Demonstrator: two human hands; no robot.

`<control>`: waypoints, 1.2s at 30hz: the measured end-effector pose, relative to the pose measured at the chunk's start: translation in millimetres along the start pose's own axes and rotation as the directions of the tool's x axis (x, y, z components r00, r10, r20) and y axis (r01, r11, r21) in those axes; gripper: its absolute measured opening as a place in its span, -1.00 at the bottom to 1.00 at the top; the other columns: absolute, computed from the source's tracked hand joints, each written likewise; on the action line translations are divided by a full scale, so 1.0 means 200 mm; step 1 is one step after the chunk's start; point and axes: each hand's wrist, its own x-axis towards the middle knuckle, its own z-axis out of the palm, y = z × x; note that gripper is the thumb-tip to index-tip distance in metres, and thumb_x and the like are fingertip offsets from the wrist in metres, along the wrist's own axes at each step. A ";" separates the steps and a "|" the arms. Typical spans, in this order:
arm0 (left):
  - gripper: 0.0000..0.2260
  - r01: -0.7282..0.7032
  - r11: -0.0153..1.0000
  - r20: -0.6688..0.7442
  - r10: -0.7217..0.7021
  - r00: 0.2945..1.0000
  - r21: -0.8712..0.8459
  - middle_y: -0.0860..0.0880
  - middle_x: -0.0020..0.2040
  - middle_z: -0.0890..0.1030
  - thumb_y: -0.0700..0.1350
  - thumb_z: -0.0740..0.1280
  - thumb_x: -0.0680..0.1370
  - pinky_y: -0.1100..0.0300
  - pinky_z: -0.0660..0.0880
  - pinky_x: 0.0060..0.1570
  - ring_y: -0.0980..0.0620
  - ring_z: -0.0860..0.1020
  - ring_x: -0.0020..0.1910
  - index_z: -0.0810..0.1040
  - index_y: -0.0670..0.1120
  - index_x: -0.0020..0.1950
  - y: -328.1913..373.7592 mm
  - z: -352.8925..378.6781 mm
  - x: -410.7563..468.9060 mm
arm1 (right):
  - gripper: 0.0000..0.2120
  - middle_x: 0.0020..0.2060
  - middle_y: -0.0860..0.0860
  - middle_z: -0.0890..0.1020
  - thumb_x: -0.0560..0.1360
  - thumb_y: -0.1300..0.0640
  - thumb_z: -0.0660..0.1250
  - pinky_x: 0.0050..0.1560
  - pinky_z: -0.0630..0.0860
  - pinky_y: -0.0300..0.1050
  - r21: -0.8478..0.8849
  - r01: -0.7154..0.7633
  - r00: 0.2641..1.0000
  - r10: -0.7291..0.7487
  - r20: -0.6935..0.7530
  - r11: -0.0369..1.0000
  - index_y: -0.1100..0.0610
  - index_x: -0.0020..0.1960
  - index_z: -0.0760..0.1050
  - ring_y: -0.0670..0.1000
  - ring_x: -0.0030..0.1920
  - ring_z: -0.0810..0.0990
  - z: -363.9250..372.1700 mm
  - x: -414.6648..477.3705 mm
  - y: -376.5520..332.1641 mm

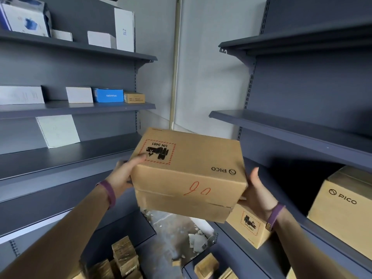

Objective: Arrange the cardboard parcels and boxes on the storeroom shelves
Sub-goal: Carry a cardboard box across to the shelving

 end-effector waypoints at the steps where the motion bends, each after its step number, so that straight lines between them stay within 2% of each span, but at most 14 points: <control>1: -0.19 -0.027 1.000 0.037 0.027 0.999 -0.002 -0.10 0.14 0.66 0.30 0.58 0.19 -0.04 0.58 0.00 -0.11 0.64 0.10 0.44 -0.03 0.31 -0.01 -0.01 0.00 | 0.13 0.22 0.05 0.65 0.03 -0.74 0.16 0.35 0.41 0.24 0.009 -0.026 0.999 0.026 0.027 1.000 -0.05 0.39 0.46 0.11 0.27 0.59 0.01 0.00 -0.01; 3: -0.07 -0.081 0.994 0.159 0.068 0.985 0.075 -0.04 0.16 0.69 0.35 0.61 0.07 -0.02 0.57 0.05 -0.08 0.65 0.12 0.46 0.03 0.35 -0.04 -0.02 0.01 | 0.06 0.18 0.06 0.66 0.10 -0.69 0.24 0.27 0.49 0.25 0.012 -0.038 0.999 0.038 -0.024 0.999 -0.01 0.38 0.43 0.13 0.20 0.63 0.02 0.01 -0.01; 6: -0.07 -0.120 0.979 0.311 0.064 0.948 0.163 0.00 0.19 0.68 0.30 0.64 0.05 -0.05 0.52 0.19 -0.07 0.63 0.20 0.48 0.06 0.36 -0.05 -0.03 0.01 | -0.18 0.07 0.08 0.64 0.25 -0.30 0.56 -0.11 0.64 0.06 0.040 0.015 0.988 -0.009 -0.157 0.999 0.08 0.31 0.32 0.10 0.03 0.66 0.05 0.00 0.00; 9: -0.15 -0.106 0.973 0.327 0.035 0.944 0.204 -0.05 0.18 0.69 0.11 0.65 0.10 -0.14 0.52 0.25 -0.14 0.61 0.23 0.49 0.00 0.35 -0.06 -0.03 0.01 | -0.12 0.06 0.13 0.65 0.02 -0.18 0.60 -0.28 0.62 -0.13 0.009 0.065 0.986 -0.062 -0.154 0.998 0.12 0.21 0.34 0.08 -0.04 0.68 0.03 -0.01 0.00; 11: -0.07 -0.090 0.970 0.299 0.019 0.954 0.225 -0.06 0.18 0.69 0.32 0.62 0.06 -0.23 0.50 0.26 -0.14 0.62 0.21 0.50 -0.01 0.36 -0.06 -0.01 0.01 | -0.13 0.08 0.14 0.64 -0.03 -0.18 0.57 -0.25 0.61 -0.21 -0.049 0.093 0.986 -0.099 -0.134 0.994 0.10 0.17 0.34 0.07 -0.03 0.68 0.00 -0.01 0.01; 14: 0.03 0.010 0.963 0.178 -0.060 0.982 0.269 -0.05 0.08 0.72 0.69 0.27 0.03 -0.22 0.50 0.23 -0.13 0.66 0.14 0.59 0.04 0.27 -0.03 0.04 0.00 | -0.15 0.08 0.14 0.62 -0.04 -0.13 0.58 -0.23 0.60 -0.24 -0.094 0.129 0.985 -0.138 -0.102 0.987 0.09 0.15 0.33 0.06 -0.01 0.67 -0.04 0.01 0.03; 17: 0.09 0.153 0.967 0.092 -0.175 0.980 0.201 -0.19 0.01 0.72 0.73 -0.05 0.15 -0.21 0.48 0.23 -0.23 0.66 0.09 0.64 -0.09 0.17 -0.01 0.07 0.02 | -0.20 0.07 0.10 0.57 -0.02 -0.04 0.60 -0.20 0.59 -0.25 -0.151 0.164 0.981 -0.177 -0.078 0.975 0.09 0.10 0.31 0.05 0.04 0.62 -0.06 0.03 0.06; 20: -0.09 0.253 0.965 0.022 -0.255 0.967 0.070 -0.26 0.02 0.70 0.64 0.01 0.31 -0.24 0.45 0.14 -0.30 0.62 0.10 0.63 -0.10 0.12 0.01 0.10 0.05 | -0.32 0.05 0.07 0.52 0.09 0.13 0.57 -0.15 0.57 -0.23 -0.210 0.185 0.977 -0.202 -0.064 0.960 0.10 0.08 0.28 0.06 0.08 0.57 -0.08 0.05 0.10; 24: -0.56 0.243 0.970 0.017 -0.242 0.970 -0.021 -0.16 -0.14 0.65 0.31 0.18 0.58 -0.29 0.42 0.10 -0.27 0.59 0.04 0.51 -0.07 -0.01 0.01 0.13 0.05 | -0.37 0.02 0.00 0.49 0.15 0.27 0.62 -0.19 0.48 -0.35 -0.257 0.201 0.972 -0.225 -0.069 0.945 0.08 0.01 0.27 0.05 0.12 0.50 -0.08 0.06 0.11; 25: -0.60 0.228 0.973 0.029 -0.227 0.973 -0.034 -0.15 -0.16 0.62 0.27 0.18 0.59 -0.26 0.44 0.07 -0.25 0.59 0.00 0.49 -0.06 0.01 0.00 0.13 0.05 | -0.36 0.04 0.00 0.50 0.18 0.25 0.67 -0.19 0.49 -0.38 -0.256 0.207 0.969 -0.233 -0.076 0.944 0.08 0.02 0.28 0.06 0.15 0.50 -0.08 0.06 0.10; 27: -0.64 0.189 0.981 0.044 -0.187 0.981 -0.047 -0.14 -0.16 0.61 0.23 0.18 0.60 -0.18 0.47 0.04 -0.20 0.58 -0.04 0.49 -0.07 0.04 -0.02 0.11 0.06 | -0.15 0.12 -0.01 0.51 0.07 -0.16 0.70 -0.11 0.53 -0.39 -0.224 0.249 0.957 -0.275 -0.092 0.942 0.11 0.16 0.33 0.00 0.17 0.52 -0.10 0.04 0.09; 30: -0.65 0.114 0.993 0.091 -0.110 0.990 -0.038 -0.16 -0.13 0.59 0.17 0.17 0.62 -0.08 0.44 0.04 -0.15 0.55 -0.07 0.49 -0.10 0.12 -0.06 0.09 0.06 | 0.25 0.23 -0.02 0.54 -0.02 -0.64 0.37 -0.02 0.56 -0.15 -0.094 0.146 0.981 -0.156 -0.111 0.985 0.00 0.50 0.25 -0.08 0.06 0.59 -0.11 0.04 0.05; 33: -0.60 0.029 0.999 0.183 -0.024 0.983 -0.026 -0.20 -0.01 0.62 0.13 0.28 0.56 -0.03 0.44 0.01 -0.14 0.56 -0.05 0.50 -0.14 0.22 -0.06 0.08 0.04 | 0.05 -0.07 -0.01 0.71 0.08 -0.73 0.15 -0.12 0.52 -0.04 0.017 0.026 0.995 -0.025 -0.093 1.000 -0.05 0.33 0.46 -0.04 -0.18 0.66 -0.11 0.06 0.02; 36: -0.33 0.004 1.000 0.289 0.002 0.957 -0.022 -0.14 0.07 0.65 0.05 0.52 0.16 0.00 0.48 -0.01 -0.10 0.61 -0.02 0.50 -0.04 0.25 -0.05 0.06 0.01 | -0.24 -0.04 0.03 0.73 0.28 -0.52 0.29 -0.03 0.59 0.00 -0.023 0.032 0.986 -0.036 -0.163 0.999 0.01 0.24 0.53 0.05 -0.04 0.71 -0.08 0.08 0.01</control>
